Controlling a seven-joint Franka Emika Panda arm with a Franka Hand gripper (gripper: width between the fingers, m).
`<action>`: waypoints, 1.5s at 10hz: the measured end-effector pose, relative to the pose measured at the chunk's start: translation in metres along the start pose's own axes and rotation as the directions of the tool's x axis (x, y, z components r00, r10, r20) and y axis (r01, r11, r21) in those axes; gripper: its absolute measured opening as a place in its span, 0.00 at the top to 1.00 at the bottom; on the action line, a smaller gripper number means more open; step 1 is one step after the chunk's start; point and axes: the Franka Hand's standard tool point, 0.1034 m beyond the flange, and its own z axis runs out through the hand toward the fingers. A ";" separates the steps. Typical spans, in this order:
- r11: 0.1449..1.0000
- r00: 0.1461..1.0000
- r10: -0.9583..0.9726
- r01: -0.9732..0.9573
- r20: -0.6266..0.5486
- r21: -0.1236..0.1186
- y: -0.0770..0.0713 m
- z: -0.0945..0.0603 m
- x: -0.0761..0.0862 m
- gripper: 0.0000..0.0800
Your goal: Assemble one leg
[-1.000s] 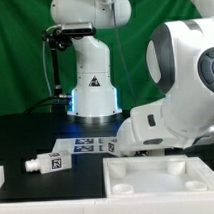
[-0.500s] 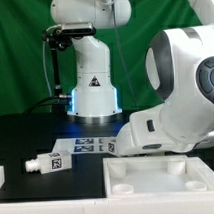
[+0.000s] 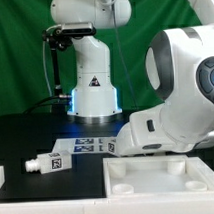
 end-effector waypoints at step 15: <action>0.996 0.635 -0.010 0.072 -0.773 0.047 0.032 -0.214 -0.028 0.64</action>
Offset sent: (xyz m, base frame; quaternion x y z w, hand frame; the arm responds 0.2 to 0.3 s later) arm 0.0421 -0.0082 0.0883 0.0534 0.0529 -0.0211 0.9970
